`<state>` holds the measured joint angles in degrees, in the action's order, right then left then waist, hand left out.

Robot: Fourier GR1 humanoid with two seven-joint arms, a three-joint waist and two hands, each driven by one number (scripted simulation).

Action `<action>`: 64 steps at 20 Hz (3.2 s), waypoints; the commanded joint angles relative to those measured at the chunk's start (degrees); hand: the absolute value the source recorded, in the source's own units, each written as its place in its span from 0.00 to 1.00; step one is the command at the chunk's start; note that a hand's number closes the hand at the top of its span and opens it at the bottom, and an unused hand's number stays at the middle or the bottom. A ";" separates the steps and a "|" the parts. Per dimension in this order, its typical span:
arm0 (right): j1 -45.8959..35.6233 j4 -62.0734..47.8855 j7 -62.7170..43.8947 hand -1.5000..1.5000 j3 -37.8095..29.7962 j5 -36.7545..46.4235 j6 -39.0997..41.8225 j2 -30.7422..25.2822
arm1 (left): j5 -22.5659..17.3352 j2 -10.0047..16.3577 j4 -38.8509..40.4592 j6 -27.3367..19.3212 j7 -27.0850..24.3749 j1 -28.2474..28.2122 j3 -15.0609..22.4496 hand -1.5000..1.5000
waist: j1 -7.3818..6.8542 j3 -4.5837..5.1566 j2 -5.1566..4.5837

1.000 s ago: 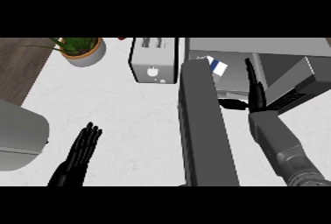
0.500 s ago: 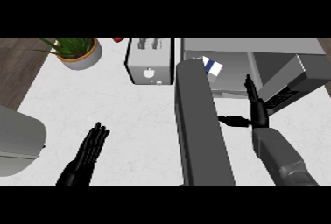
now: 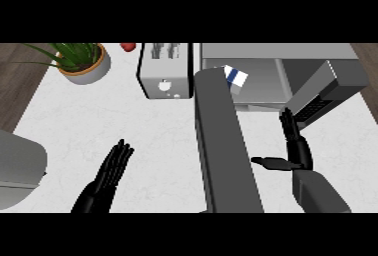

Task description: Pick up the milk, place it into the microwave and close the microwave

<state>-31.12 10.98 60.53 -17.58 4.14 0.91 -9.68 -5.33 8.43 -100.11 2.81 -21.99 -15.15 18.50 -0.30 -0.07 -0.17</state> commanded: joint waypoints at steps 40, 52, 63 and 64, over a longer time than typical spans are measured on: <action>44.98 78.65 -24.78 0.00 8.55 -23.23 26.09 -7.83 | -1.40 -8.41 42.32 -21.04 8.18 44.12 35.15 1.00 | 6.67 0.37 -0.59; 42.46 83.56 -28.43 0.00 8.31 -26.78 27.32 -10.15 | -14.52 -8.41 41.21 -32.31 1.96 51.24 31.32 0.00 | 12.94 0.79 -2.43; 39.32 86.03 -31.41 0.00 7.96 -31.74 29.91 -12.65 | -22.36 -8.43 44.77 -37.40 -2.74 59.19 29.78 0.00 | 17.86 0.53 -3.65; 39.63 86.18 -31.70 0.00 7.21 -32.07 29.88 -13.33 | -23.15 -8.43 45.56 -37.34 -2.76 60.68 28.49 0.00 | 18.48 0.54 -3.66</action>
<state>9.25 96.66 29.77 -9.77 -26.49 30.14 -21.88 -26.19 0.10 -55.76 -33.14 -23.31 42.04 48.57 16.59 0.50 -3.53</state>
